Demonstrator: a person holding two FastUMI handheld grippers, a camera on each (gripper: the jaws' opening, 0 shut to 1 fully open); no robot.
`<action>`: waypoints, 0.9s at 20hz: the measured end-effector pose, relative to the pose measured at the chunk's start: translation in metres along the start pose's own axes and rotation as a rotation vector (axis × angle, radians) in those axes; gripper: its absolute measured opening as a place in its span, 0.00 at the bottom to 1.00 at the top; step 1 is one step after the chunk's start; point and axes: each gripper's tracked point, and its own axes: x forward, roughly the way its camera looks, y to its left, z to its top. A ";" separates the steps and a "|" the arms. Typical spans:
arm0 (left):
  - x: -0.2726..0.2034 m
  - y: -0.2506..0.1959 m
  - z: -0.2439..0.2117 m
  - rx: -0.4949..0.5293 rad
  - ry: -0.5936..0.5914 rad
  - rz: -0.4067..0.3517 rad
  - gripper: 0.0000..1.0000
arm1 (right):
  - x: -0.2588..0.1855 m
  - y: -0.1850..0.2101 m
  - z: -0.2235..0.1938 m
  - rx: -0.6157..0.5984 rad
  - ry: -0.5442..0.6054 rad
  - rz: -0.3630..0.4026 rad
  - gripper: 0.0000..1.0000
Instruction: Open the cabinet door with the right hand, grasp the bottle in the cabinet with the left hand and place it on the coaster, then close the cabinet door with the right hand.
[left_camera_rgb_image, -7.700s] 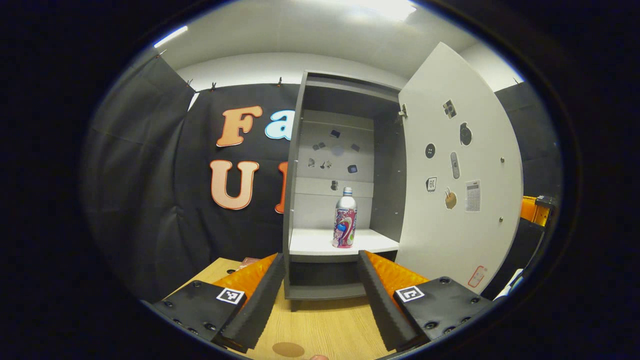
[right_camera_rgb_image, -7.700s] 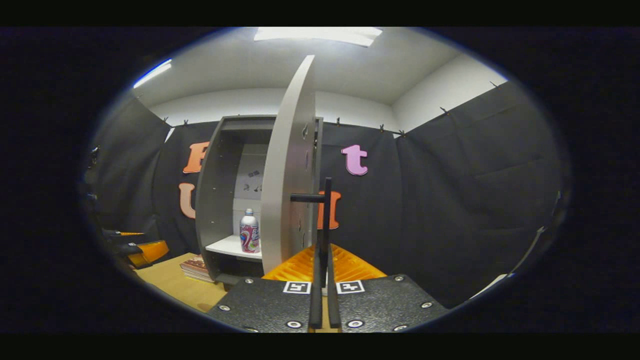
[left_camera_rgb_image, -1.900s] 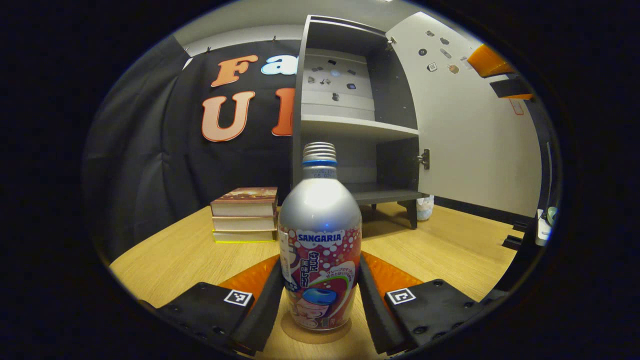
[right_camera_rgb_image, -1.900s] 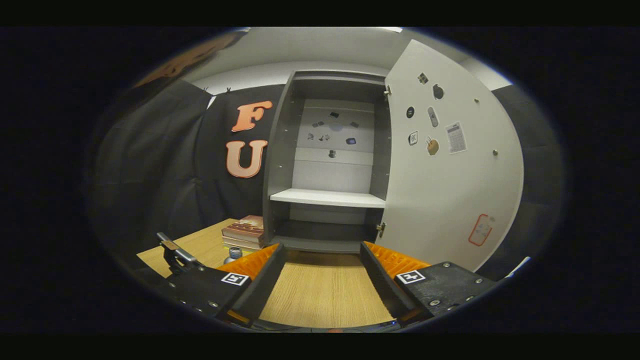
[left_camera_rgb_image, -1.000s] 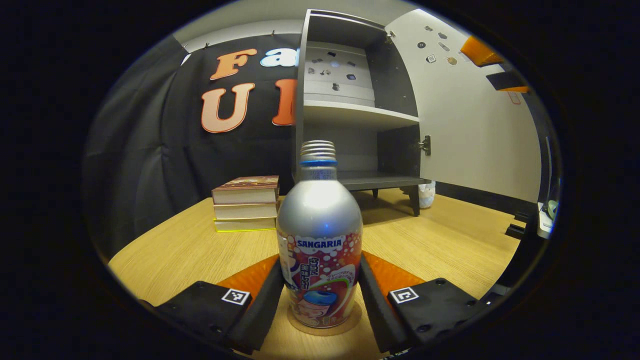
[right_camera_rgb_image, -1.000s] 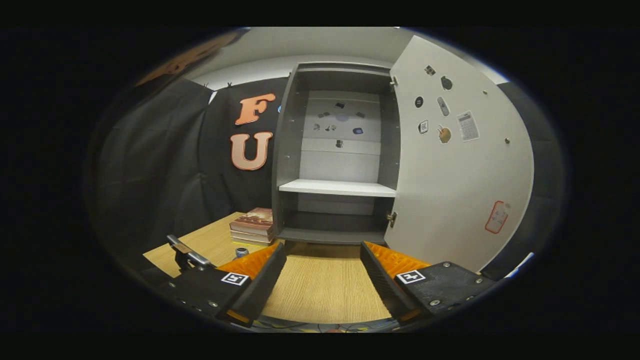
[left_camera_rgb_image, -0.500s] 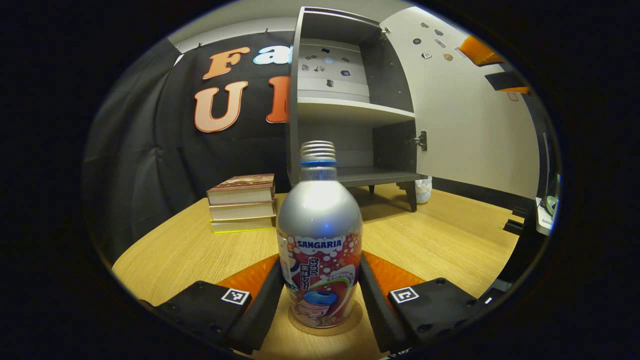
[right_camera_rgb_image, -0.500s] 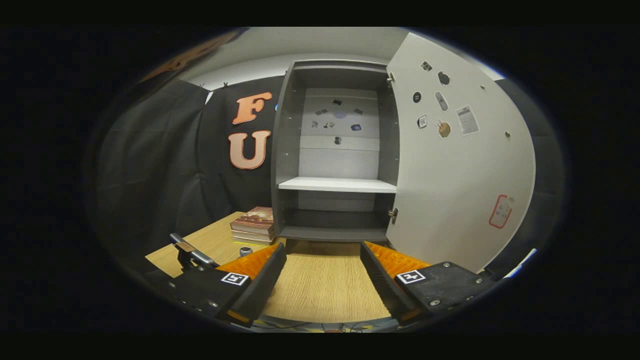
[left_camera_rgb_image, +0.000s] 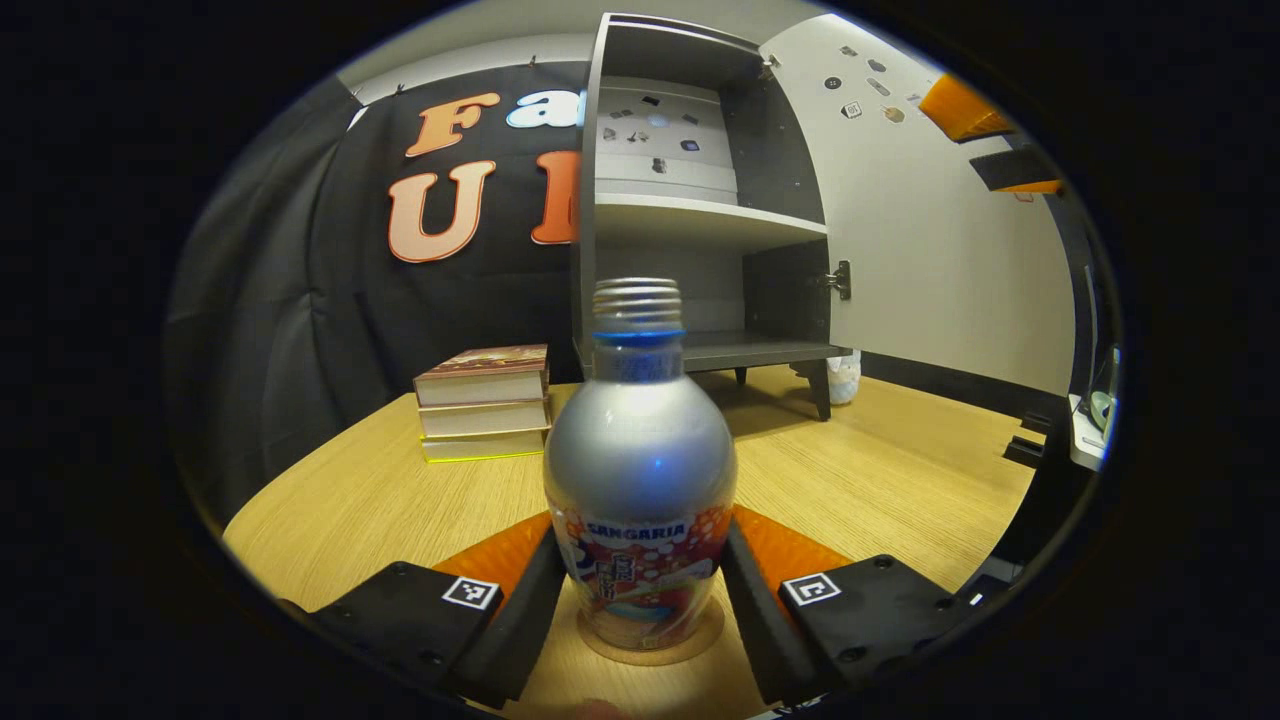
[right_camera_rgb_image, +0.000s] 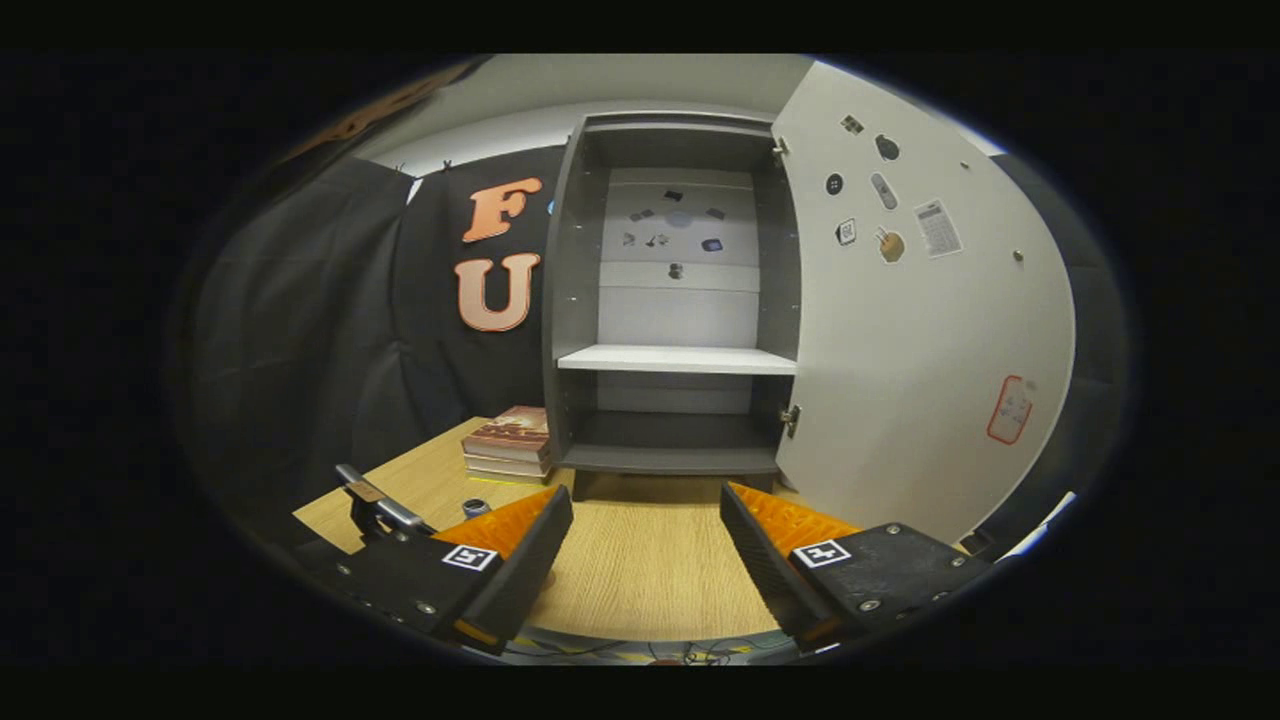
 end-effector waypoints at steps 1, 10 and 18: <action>0.002 0.001 0.004 0.003 -0.005 0.001 0.88 | 0.000 0.002 0.002 0.002 -0.003 0.001 0.92; 0.010 0.011 0.064 -0.007 -0.070 -0.018 0.99 | -0.010 -0.002 0.043 -0.003 -0.069 -0.056 0.92; -0.004 0.007 0.145 -0.045 -0.139 -0.047 0.98 | -0.037 -0.025 0.082 0.004 -0.144 -0.130 0.92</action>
